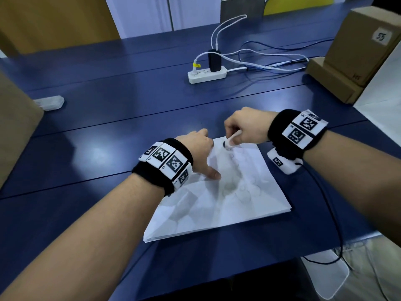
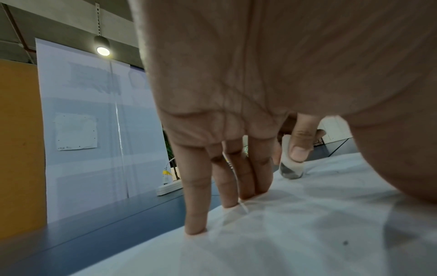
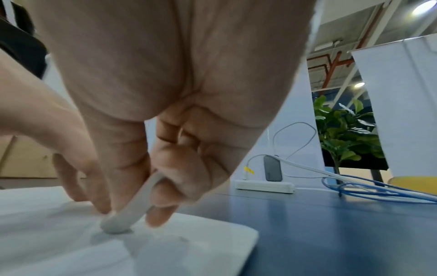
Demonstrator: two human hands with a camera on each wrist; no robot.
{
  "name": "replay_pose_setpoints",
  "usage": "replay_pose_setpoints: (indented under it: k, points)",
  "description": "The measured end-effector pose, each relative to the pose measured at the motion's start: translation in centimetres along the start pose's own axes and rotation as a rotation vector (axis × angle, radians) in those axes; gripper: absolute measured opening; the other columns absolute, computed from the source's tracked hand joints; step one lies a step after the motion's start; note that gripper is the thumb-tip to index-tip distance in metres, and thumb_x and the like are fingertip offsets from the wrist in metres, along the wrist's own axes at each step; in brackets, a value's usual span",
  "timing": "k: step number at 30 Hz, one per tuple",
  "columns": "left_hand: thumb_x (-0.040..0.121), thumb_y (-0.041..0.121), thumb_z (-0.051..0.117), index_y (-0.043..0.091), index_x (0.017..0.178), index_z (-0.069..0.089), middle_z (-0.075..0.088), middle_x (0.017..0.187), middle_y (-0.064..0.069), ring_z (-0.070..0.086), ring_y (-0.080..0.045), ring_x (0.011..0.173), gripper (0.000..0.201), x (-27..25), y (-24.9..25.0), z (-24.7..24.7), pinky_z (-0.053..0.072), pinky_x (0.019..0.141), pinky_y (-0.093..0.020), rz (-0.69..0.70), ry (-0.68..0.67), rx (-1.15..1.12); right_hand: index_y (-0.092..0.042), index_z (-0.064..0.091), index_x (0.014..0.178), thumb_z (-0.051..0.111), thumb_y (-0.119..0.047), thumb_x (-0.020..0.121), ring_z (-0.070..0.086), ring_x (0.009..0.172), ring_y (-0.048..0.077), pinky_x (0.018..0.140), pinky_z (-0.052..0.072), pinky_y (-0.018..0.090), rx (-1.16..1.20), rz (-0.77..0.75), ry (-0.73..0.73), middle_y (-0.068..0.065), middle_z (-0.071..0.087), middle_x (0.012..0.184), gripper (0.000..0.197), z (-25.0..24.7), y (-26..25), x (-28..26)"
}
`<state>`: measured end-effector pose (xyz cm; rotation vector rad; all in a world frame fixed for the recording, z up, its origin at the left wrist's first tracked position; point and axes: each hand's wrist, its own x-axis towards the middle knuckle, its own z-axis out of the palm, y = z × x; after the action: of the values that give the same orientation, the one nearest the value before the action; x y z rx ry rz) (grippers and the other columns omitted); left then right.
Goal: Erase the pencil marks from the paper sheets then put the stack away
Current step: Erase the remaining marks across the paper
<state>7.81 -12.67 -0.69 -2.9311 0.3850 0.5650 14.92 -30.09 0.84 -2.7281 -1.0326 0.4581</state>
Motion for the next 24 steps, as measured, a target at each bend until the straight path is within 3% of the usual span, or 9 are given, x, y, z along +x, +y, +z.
replay_pose_setpoints:
  k: [5, 9, 11, 16, 21, 24]
  points:
    - [0.061, 0.075, 0.072, 0.015, 0.12, 0.059, 0.045, 0.114, -0.002, 0.052, -0.024, 0.102, 0.085, 0.0, 0.0, -0.1, 0.052, 0.08, -0.042, -0.006, -0.003, -0.013, -0.03, 0.063, 0.072, 0.077, -0.027, 0.08, 0.062, 0.073, 0.009, 0.069, 0.049, 0.028, -0.024, -0.059, -0.177, -0.01, 0.067, 0.072, 0.016, 0.4, -0.9, -1.3]
    - [0.062, 0.076, 0.071, 0.015, 0.118, 0.06, 0.044, 0.113, -0.001, 0.05, -0.023, 0.101, 0.083, 0.0, 0.0, -0.2, 0.053, 0.082, -0.044, -0.003, -0.006, -0.01, -0.023, 0.065, 0.083, 0.073, -0.027, 0.084, 0.063, 0.085, 0.019, 0.071, 0.047, 0.029, -0.038, 0.013, 0.024, -0.008, 0.065, 0.08, 0.009, 0.1, -0.3, 0.0]
    - [0.062, 0.076, 0.071, 0.015, 0.119, 0.059, 0.044, 0.114, -0.002, 0.05, -0.023, 0.103, 0.084, -0.1, 0.0, -0.1, 0.053, 0.082, -0.044, -0.003, -0.006, -0.007, -0.021, 0.067, 0.086, 0.073, -0.027, 0.084, 0.064, 0.086, 0.021, 0.071, 0.048, 0.03, -0.014, 0.018, 0.048, -0.005, 0.067, 0.083, 0.009, 0.2, 0.1, -0.1]
    - [0.063, 0.075, 0.071, 0.015, 0.116, 0.059, 0.044, 0.113, -0.002, 0.05, -0.024, 0.101, 0.081, -0.1, 0.0, -0.1, 0.051, 0.078, -0.041, -0.005, -0.009, 0.001, -0.026, 0.071, 0.084, 0.08, -0.032, 0.079, 0.067, 0.074, 0.022, 0.07, 0.053, 0.035, 0.067, -0.088, -0.312, -0.001, 0.072, 0.075, 0.011, 0.8, -0.4, -2.1]
    - [0.062, 0.076, 0.071, 0.015, 0.119, 0.059, 0.045, 0.114, -0.002, 0.05, -0.024, 0.102, 0.085, -0.2, 0.1, -0.2, 0.052, 0.082, -0.043, -0.004, -0.006, 0.0, -0.022, 0.069, 0.088, 0.074, -0.031, 0.083, 0.065, 0.087, 0.02, 0.077, 0.053, 0.034, 0.015, 0.034, 0.032, -0.007, 0.069, 0.084, 0.012, 0.1, 0.5, 0.4]
    - [0.062, 0.076, 0.071, 0.015, 0.121, 0.058, 0.044, 0.114, -0.001, 0.05, -0.023, 0.103, 0.085, -0.3, 0.1, -0.2, 0.052, 0.08, -0.042, -0.006, -0.004, 0.002, -0.022, 0.066, 0.085, 0.071, -0.03, 0.084, 0.064, 0.087, 0.021, 0.077, 0.054, 0.036, -0.008, 0.035, 0.049, -0.006, 0.068, 0.084, 0.009, 0.4, 0.6, 0.3]
